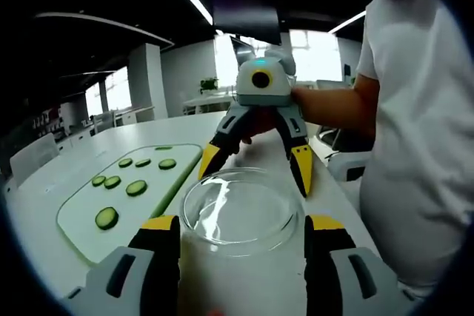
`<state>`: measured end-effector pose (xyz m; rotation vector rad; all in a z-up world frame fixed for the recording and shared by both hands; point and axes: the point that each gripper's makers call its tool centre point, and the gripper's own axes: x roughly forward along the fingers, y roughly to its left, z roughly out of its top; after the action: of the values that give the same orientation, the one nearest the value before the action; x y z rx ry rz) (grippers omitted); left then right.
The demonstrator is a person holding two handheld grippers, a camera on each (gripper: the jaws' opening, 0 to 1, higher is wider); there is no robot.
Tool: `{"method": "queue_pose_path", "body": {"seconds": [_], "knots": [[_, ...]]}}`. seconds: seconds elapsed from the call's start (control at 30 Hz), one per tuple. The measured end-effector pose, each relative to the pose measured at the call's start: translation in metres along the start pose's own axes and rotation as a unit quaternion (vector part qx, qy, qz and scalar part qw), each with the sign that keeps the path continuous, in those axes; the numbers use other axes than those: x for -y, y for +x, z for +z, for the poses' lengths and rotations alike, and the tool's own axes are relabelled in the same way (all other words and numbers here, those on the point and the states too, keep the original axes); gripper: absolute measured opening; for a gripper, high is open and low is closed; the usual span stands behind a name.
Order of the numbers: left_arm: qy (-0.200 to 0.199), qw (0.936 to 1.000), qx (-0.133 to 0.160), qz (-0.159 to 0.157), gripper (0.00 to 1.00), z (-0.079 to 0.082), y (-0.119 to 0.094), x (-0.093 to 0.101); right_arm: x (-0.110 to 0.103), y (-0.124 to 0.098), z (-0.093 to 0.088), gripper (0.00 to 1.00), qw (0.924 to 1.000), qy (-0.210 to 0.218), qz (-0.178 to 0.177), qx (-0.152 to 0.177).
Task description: Open the petri dish lid, add cucumber slices into the petri dish, and close the lid
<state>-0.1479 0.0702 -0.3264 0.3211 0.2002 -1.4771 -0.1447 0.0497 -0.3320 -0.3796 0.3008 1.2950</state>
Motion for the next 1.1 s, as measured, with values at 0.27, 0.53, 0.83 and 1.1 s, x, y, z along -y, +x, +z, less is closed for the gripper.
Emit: {"method": "queue_pose_path", "body": {"seconds": [0.27, 0.53, 0.83, 1.1], "knots": [[-0.003, 1.0, 0.005, 0.003, 0.66, 0.002, 0.0015, -0.0025, 0.0026, 0.0049, 0.0028, 0.69, 0.9999, 0.009, 0.002, 0.008], [0.003, 1.0, 0.003, 0.003, 0.63, 0.0012, 0.004, -0.0032, 0.0045, 0.008, 0.0009, 0.67, 1.0, 0.005, 0.004, 0.005], [0.006, 1.0, 0.007, -0.001, 0.62, 0.0013, 0.0044, -0.002, 0.0061, 0.0085, -0.0008, 0.64, 0.9998, 0.015, 0.01, 0.002], [0.008, 0.9999, 0.009, -0.004, 0.62, 0.001, 0.0041, -0.0022, 0.0059, 0.0095, -0.001, 0.64, 0.9998, 0.018, 0.011, 0.004]]}}
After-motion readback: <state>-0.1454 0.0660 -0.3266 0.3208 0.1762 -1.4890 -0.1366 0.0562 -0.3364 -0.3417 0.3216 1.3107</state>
